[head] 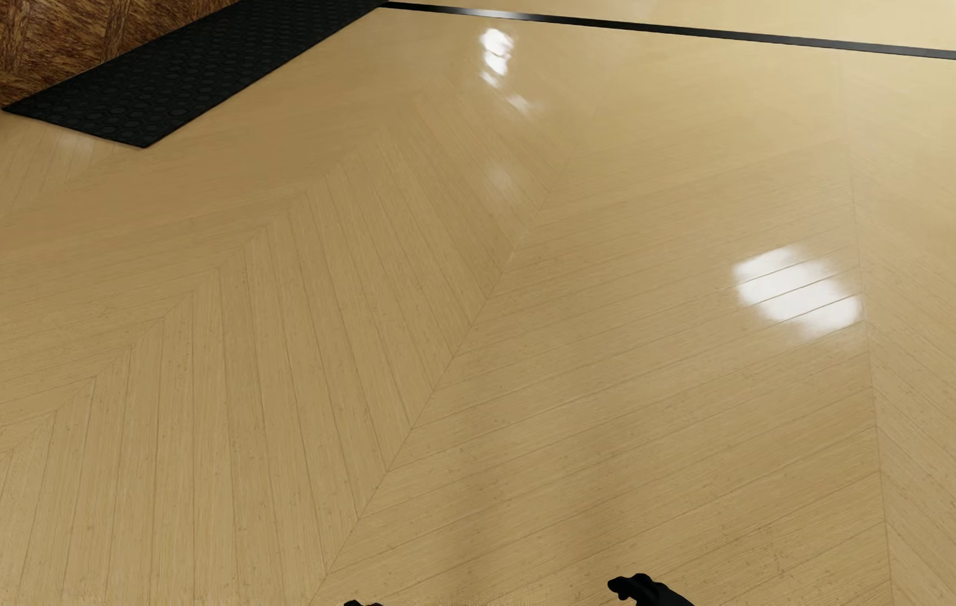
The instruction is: Walk towards the bed
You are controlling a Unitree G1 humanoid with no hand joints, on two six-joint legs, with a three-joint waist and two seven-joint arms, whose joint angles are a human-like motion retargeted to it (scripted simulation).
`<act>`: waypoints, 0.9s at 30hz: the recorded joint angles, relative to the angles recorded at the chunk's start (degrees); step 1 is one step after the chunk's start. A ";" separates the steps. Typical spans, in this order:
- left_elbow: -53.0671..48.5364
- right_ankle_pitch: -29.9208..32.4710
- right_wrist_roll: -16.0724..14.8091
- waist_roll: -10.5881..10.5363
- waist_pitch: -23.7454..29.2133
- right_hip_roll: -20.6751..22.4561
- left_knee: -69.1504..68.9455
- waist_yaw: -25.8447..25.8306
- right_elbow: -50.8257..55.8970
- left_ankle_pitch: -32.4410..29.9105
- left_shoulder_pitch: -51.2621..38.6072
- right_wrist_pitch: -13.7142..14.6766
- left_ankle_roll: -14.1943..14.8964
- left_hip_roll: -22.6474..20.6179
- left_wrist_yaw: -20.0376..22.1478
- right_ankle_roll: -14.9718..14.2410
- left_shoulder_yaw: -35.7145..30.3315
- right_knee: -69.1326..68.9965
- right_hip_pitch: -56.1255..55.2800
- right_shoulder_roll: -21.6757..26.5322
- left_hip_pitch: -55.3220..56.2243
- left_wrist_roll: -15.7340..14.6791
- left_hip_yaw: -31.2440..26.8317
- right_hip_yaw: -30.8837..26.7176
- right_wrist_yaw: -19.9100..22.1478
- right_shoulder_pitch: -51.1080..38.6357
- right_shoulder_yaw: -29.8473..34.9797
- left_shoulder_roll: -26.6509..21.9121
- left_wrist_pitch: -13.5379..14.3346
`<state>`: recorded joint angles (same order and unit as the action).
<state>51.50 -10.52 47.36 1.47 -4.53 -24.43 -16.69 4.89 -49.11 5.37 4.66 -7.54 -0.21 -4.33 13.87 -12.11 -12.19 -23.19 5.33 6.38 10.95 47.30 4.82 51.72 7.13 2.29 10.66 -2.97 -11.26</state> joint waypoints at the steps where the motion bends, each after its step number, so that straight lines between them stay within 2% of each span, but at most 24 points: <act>1: -0.33 -0.44 0.09 0.35 0.18 -1.73 -0.77 -0.15 0.03 0.24 -0.11 0.03 -0.18 -0.86 -0.06 -0.08 0.00 -2.76 -0.69 0.18 0.42 0.02 -0.36 -0.51 0.18 0.18 -0.24 0.11 0.24; 3: -1.01 -0.75 -0.43 1.24 0.69 -4.95 -2.25 -0.63 0.19 0.64 -0.60 0.16 -0.45 -2.71 -0.16 0.55 0.02 -8.59 -3.14 0.64 1.19 -0.09 -1.29 -4.32 1.12 0.37 -0.54 0.26 0.61; 5: -1.38 -0.53 -1.00 2.17 1.39 -4.96 -3.69 -1.68 0.68 0.82 -0.67 0.66 -0.45 -4.52 -0.06 2.13 0.22 -13.88 -7.73 0.94 1.69 -0.32 -3.16 -16.86 2.95 1.09 -1.05 -0.20 1.41; 6: -1.10 -0.47 -1.27 2.54 1.71 -2.65 -4.42 -2.34 0.95 0.80 -1.13 0.66 -0.33 -5.24 -0.08 2.37 0.41 -15.88 -10.35 0.61 2.02 -0.38 -4.57 -26.26 4.20 1.46 -1.20 -0.34 1.63; 8: -0.72 -0.79 -2.20 2.97 2.20 6.12 -6.08 -3.41 1.68 0.66 -2.07 1.21 0.24 -6.22 -0.44 0.32 0.44 -19.66 -14.30 0.36 3.32 -0.33 -7.90 -47.13 6.46 2.36 -2.12 -0.83 2.02; 9: -0.45 -1.69 -2.51 2.98 2.34 12.96 -6.95 -3.70 2.46 0.49 -2.87 1.47 0.69 -6.47 -0.64 -1.96 0.25 -21.40 -14.92 0.24 4.33 -0.19 -9.79 -58.22 7.41 3.15 -2.71 -0.91 2.04; 10: -0.48 -2.83 -2.88 2.80 2.43 19.63 -7.92 -3.70 2.76 0.27 -3.32 1.73 1.25 -6.57 -0.82 -2.09 -0.01 -22.47 -14.32 0.22 5.64 -0.08 -11.73 -66.85 8.27 3.48 -3.24 -1.27 2.38; 11: -0.53 -3.12 -3.19 2.47 2.55 24.31 -8.79 -3.61 3.07 -0.11 -3.96 1.99 1.88 -6.57 -0.97 -2.09 -0.37 -22.58 -13.38 0.11 6.99 0.04 -14.03 -72.82 9.07 3.89 -3.73 -1.61 2.62; 13: -0.63 -4.60 -3.68 1.59 2.99 29.06 -10.68 -3.59 3.70 -1.20 -5.61 2.46 3.46 -7.23 -1.30 -2.26 -1.39 -20.63 -11.65 -0.24 9.99 0.27 -19.80 -78.24 10.43 4.80 -4.67 -2.27 2.94; 14: -0.77 -6.08 -3.88 1.13 3.32 29.48 -11.60 -3.63 4.00 -1.90 -6.52 2.69 4.37 -7.98 -1.48 -1.89 -1.89 -18.59 -11.19 -0.42 11.57 0.25 -23.02 -77.82 10.92 5.22 -5.03 -2.55 3.07; 16: -1.75 -9.58 -3.81 0.27 4.13 28.36 -12.29 -3.29 3.93 -3.83 -7.73 3.02 6.33 -9.59 -1.41 7.32 -2.26 -13.47 -10.82 -0.45 14.28 -0.33 -29.18 -68.47 11.00 5.43 -4.70 -3.07 3.34; 17: -2.84 -11.27 -3.22 -0.16 4.63 28.11 -11.97 -3.12 3.26 -5.02 -7.65 3.02 7.44 -10.32 -0.90 10.54 -2.01 -10.75 -10.57 -0.19 15.28 -0.82 -32.03 -64.48 10.45 4.93 -3.70 -3.35 3.35; 18: -4.36 -12.21 -2.28 -0.68 5.22 28.33 -11.44 -2.94 2.23 -6.24 -6.99 2.94 8.76 -10.79 0.05 12.64 -1.50 -8.40 -10.61 0.21 16.13 -1.35 -34.56 -61.77 9.49 3.99 -2.24 -3.65 3.16; 19: -6.06 -12.58 -1.26 -1.41 5.90 28.65 -10.57 -2.68 1.09 -7.47 -5.81 2.79 9.88 -10.98 1.51 13.19 -0.98 -6.90 -10.96 0.73 16.71 -1.83 -36.79 -59.78 8.17 2.75 -0.66 -3.86 2.70; 20: -7.54 -12.22 -0.43 -2.37 6.60 28.87 -9.07 -2.35 0.11 -8.99 -4.30 2.54 9.75 -10.60 3.48 13.23 -0.69 -5.88 -11.58 1.34 17.10 -2.07 -37.84 -57.99 6.72 1.42 0.66 -3.91 1.92; 21: -8.51 -11.20 0.05 -3.47 7.28 29.09 -7.10 -2.16 -0.55 -10.15 -2.64 2.23 8.30 -8.56 5.63 13.16 -0.66 -5.21 -12.29 1.96 18.02 -2.10 -35.10 -56.34 5.54 0.23 1.60 -3.80 0.84; 22: -8.90 -10.24 0.45 -4.55 7.84 29.27 -5.36 -2.12 -0.88 -10.07 -0.89 2.02 5.52 -4.83 7.34 13.11 -0.71 -4.63 -12.90 2.39 19.25 -2.32 -28.30 -54.63 4.99 -0.61 1.88 -3.86 0.05; 23: -9.12 -9.50 0.52 -5.50 8.24 29.27 -4.64 -2.20 -1.12 -9.62 0.72 2.45 5.95 -0.32 8.12 13.04 -1.06 -4.01 -13.34 3.10 20.12 -2.66 -18.37 -52.62 5.22 -0.93 1.46 -3.76 -0.69; 24: -9.14 -9.12 0.39 -6.22 8.53 29.09 -6.14 -2.11 -0.99 -10.60 1.92 2.33 6.70 2.93 7.84 12.92 -1.72 -3.71 -13.73 3.02 21.00 -2.78 -11.86 -50.39 5.90 -1.20 0.79 -3.99 -1.24; 25: -8.64 -8.95 -0.03 -6.79 8.74 28.65 -9.03 -1.89 -0.25 -11.05 2.47 2.39 7.09 4.21 6.88 12.76 -2.83 -3.61 -14.01 2.87 21.79 -2.61 -9.82 -47.95 6.72 -0.87 -0.19 -4.61 -1.56; 26: -7.82 -8.86 -0.57 -7.26 8.89 28.04 -12.43 -1.71 0.89 -10.54 2.70 2.75 7.45 4.15 5.55 12.58 -4.09 -3.55 -14.13 2.61 22.42 -2.27 -10.64 -45.36 7.54 -0.13 -1.09 -5.38 -1.81; 27: -6.64 -8.75 -0.96 -7.67 8.98 27.33 -15.66 -1.68 2.06 -8.68 2.67 3.77 9.53 3.70 3.99 12.39 -5.11 -3.42 -14.07 2.63 22.83 -2.33 -12.28 -42.63 8.29 1.13 -1.60 -6.09 -1.99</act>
<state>44.86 -19.26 46.40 -6.20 4.46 2.90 -32.35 3.21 -47.05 -3.31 7.33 -3.77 9.32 -0.64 17.86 0.29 -17.30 -26.61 -8.75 9.01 33.78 44.97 -7.46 9.08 15.42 3.43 9.06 -9.06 -13.25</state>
